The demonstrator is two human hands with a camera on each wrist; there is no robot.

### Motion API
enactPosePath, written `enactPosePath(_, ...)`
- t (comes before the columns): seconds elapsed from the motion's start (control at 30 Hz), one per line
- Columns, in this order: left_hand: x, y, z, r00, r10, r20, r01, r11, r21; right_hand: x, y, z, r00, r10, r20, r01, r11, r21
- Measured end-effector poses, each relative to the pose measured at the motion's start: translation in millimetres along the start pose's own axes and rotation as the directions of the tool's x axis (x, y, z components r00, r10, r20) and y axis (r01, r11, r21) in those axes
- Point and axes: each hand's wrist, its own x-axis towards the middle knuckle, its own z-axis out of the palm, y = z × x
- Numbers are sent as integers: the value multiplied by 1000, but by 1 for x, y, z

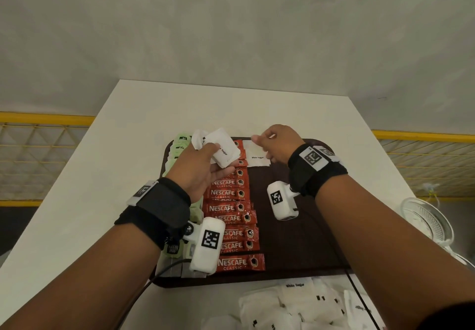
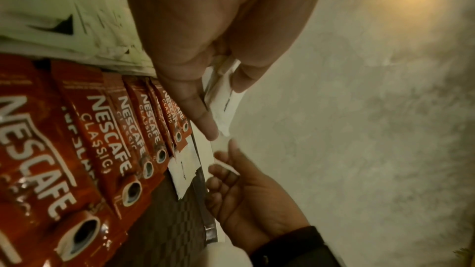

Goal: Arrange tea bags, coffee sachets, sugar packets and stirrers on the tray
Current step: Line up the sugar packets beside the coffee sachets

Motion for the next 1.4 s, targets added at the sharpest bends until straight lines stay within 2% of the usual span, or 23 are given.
enactPosePath(0.07, 1, -2, 2, 999, 36, 10, -36, 999, 31, -13, -12, 0, 985, -51, 167, 29, 991, 130)
enactPosePath(0.13, 1, -3, 6, 997, 80, 23, -81, 995, 62, -21, -20, 2, 957, -111, 269, 50, 973, 226)
enactPosePath(0.27, 1, -4, 11, 991, 124, 40, -126, 990, 65, -24, -21, 5, 968, -130, 213, 51, 939, 341)
enactPosePath(0.43, 0, -3, 11, 995, 101, -18, -101, 995, -7, -21, -9, 0, 981, -88, 171, 0, 888, 460)
enactPosePath(0.5, 0, -2, 8, 994, 99, -40, -100, 995, -16, -17, -5, -7, 989, -68, 133, 9, 917, 400)
enactPosePath(0.6, -1, -2, 3, 992, 90, -83, -94, 995, -41, -10, 5, -16, 994, -68, 81, 64, 997, 49)
enactPosePath(0.67, -2, -3, 1, 991, 91, -93, -94, 995, -30, -6, 13, -17, 991, -77, 109, 94, 983, -157)
enactPosePath(0.77, -3, -3, -1, 992, 94, -81, -94, 996, -2, -1, 20, -12, 984, -58, 169, 109, 944, -313)
enactPosePath(0.87, -4, -3, 0, 993, 92, -72, -91, 996, 15, 2, 19, -5, 986, -34, 162, 87, 941, -327)
enactPosePath(1.03, -4, -3, -1, 994, 79, -80, -78, 997, 14, 11, 17, 5, 997, -56, 48, 69, 942, -327)
enactPosePath(1.3, -4, -1, -4, 998, 39, -52, -39, 999, 2, 13, 18, 7, 1000, 16, 4, -14, 940, -341)
enactPosePath(1.4, -5, -2, -3, 999, 21, -48, -22, 1000, -16, 7, 15, 5, 996, -50, -79, 25, 957, -290)
